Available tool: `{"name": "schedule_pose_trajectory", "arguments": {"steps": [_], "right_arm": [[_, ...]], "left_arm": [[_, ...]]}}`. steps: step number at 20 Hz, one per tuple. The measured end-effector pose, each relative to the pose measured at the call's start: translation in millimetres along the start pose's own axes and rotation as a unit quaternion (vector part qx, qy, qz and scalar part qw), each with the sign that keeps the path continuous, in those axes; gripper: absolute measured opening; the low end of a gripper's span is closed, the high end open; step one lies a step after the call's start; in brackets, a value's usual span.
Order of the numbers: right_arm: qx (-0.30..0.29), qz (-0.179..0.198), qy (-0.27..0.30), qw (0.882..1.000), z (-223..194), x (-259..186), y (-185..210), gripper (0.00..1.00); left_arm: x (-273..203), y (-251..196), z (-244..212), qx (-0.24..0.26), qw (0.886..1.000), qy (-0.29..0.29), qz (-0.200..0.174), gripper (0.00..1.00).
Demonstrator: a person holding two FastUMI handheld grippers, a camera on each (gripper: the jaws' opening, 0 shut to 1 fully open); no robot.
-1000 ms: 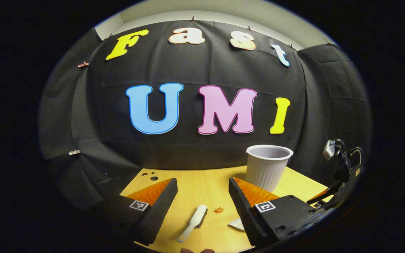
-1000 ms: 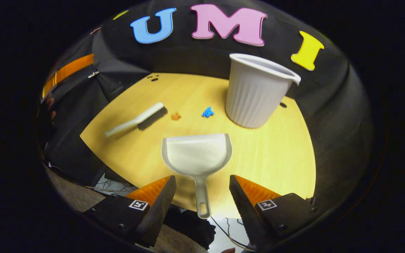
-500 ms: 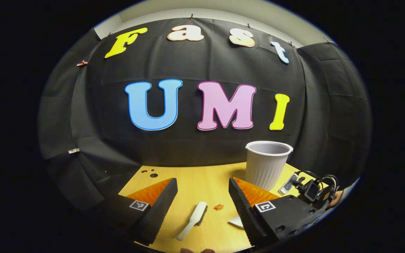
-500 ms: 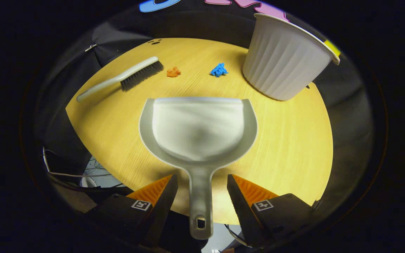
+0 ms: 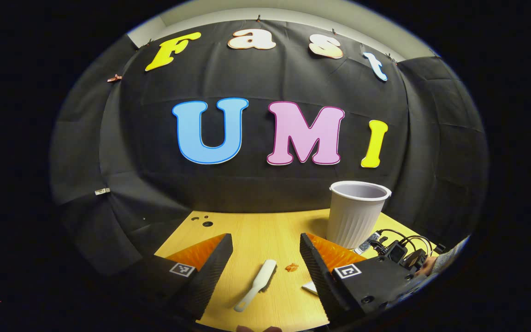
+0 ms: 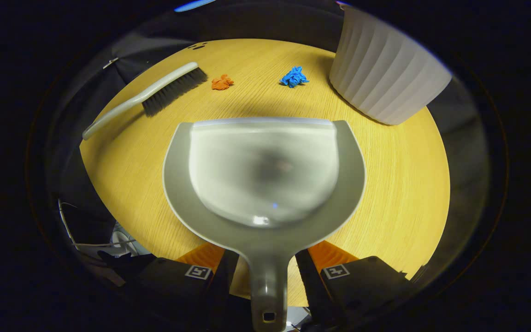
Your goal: Pick up the small broom and dustpan from the desktop, sweep the trash into the dustpan with the broom, and then empty the trash into the garbage bin.
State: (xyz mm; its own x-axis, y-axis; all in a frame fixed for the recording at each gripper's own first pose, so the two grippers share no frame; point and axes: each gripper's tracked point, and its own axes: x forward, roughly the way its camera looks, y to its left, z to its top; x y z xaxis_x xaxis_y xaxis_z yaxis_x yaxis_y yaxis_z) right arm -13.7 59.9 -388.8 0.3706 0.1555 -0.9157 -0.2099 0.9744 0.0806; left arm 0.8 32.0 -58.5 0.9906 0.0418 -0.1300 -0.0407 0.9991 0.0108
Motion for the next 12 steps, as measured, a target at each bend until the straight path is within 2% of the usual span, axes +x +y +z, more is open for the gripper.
{"name": "schedule_pose_trajectory", "arguments": {"steps": [1, 3, 5, 6, 9, 12], "right_arm": [[0.008, -0.002, -0.001, 1.0, 1.9, 2.1, -2.0, 0.57], [0.01, -0.001, 0.01, 1.0, 2.5, 2.1, -2.3, 0.41], [-0.001, -0.002, 0.005, 1.0, 4.1, 1.4, -2.5, 0.36], [0.001, -0.002, -0.001, 1.0, 5.4, 2.0, -2.7, 0.39], [-0.013, 0.011, -0.006, 1.0, 7.0, 0.4, -5.4, 0.37], [-0.026, 0.023, -0.021, 0.999, 10.8, -12.6, -9.8, 0.39]], "left_arm": [[0.5, 0.4, -2.8, -0.002, 1.0, 0.002, 0.002, 0.94], [1.1, 0.8, -3.9, -0.003, 1.0, 0.005, 0.006, 0.94], [2.1, 0.9, -5.0, -0.003, 1.0, 0.006, 0.01, 0.94], [2.2, 1.7, -5.2, -0.002, 1.0, 0.007, 0.013, 0.94], [8.6, 3.5, -12.0, 0.001, 1.0, 0.019, 0.021, 0.94], [19.9, 6.9, -34.5, 0.007, 0.998, 0.062, 0.024, 0.94]]}}
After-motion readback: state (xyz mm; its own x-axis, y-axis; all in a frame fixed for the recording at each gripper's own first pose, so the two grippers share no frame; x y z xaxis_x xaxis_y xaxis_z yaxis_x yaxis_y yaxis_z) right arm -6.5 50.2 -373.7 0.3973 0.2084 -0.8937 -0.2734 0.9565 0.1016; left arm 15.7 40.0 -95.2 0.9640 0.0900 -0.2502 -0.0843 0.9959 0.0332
